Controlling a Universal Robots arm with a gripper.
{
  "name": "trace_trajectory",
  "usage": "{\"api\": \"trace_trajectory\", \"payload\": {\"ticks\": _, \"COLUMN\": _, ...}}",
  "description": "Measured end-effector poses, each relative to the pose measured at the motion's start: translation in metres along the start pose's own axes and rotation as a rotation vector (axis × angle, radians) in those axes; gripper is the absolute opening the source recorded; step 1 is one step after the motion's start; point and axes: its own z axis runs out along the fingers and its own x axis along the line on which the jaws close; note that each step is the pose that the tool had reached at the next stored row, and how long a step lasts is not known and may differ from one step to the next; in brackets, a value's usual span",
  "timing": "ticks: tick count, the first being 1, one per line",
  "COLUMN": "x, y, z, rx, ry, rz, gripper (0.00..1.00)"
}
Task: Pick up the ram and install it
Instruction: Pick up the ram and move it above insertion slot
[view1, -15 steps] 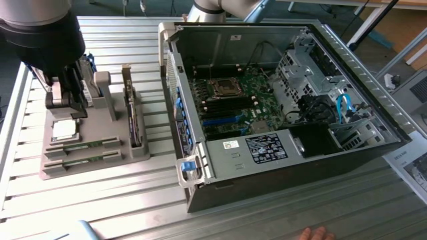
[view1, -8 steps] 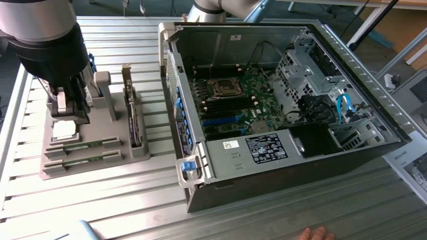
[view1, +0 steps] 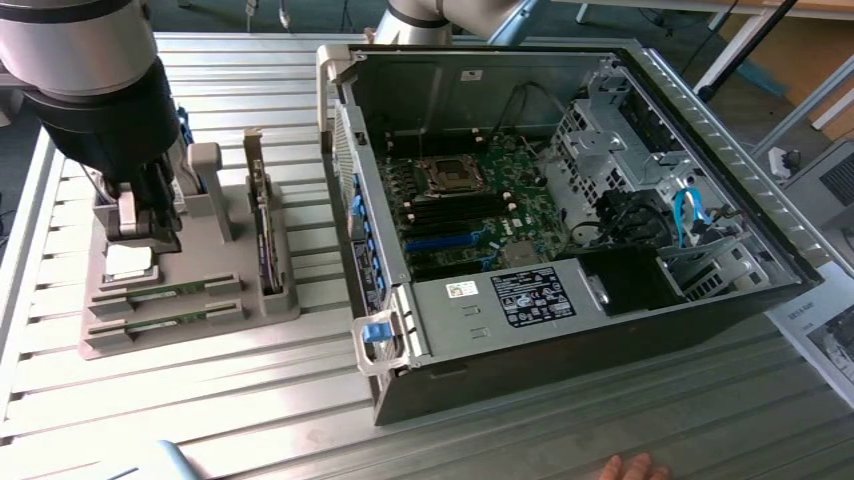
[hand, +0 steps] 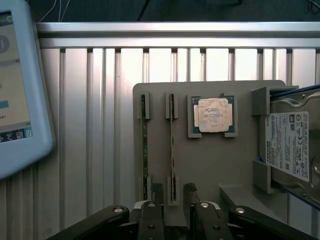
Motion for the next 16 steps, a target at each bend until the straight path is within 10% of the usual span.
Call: {"api": "trace_trajectory", "payload": {"ticks": 16, "x": -0.001, "y": 0.0022, "z": 0.0161, "rx": -0.0002, "ry": -0.0002, "rz": 0.000, "gripper": 0.30}}
